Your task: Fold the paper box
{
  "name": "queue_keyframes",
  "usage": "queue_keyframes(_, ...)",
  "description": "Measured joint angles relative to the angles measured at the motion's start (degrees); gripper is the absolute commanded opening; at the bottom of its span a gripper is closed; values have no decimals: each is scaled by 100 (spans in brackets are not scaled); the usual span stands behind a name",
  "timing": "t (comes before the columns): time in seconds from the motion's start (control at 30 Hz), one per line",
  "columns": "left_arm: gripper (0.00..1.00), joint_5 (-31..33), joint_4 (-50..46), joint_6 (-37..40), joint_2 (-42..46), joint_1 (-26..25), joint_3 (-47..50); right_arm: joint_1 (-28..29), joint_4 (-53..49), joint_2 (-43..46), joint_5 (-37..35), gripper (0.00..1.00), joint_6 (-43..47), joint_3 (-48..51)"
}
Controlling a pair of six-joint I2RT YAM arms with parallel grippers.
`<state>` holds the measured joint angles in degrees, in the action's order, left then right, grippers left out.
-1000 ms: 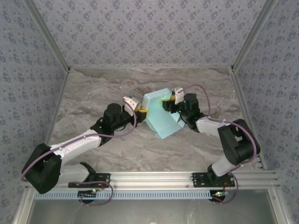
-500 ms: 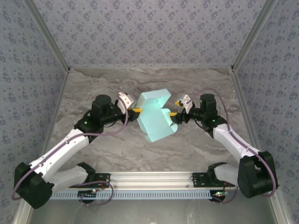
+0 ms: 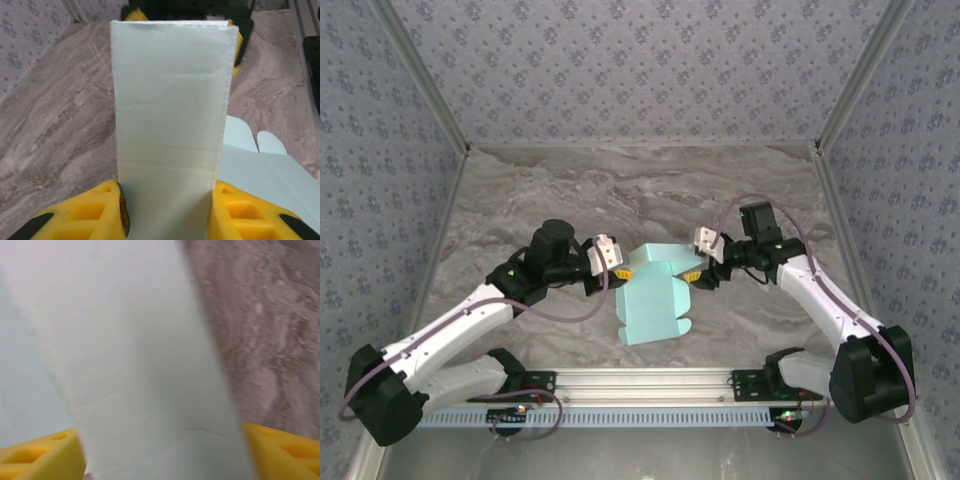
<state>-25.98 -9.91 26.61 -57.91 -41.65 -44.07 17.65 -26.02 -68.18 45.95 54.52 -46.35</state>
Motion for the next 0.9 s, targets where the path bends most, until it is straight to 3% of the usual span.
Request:
queue_keyframes(0.23, 25, -42, -304, 245, 107, -13, -2, 470, -321, -105, -229, 74, 509, 0)
queue_keyframes(0.37, 25, -94, -402, 273, 94, -15, -2, 616, -317, -127, -439, 59, 621, 0)
queue_keyframes(0.77, 25, -188, -398, 295, 103, -26, 0, 688, -92, -20, -787, 34, 686, 72)
queue_keyframes(0.9, 25, -190, -365, 297, 116, -37, 0, 693, 22, 98, -802, 36, 682, 179)
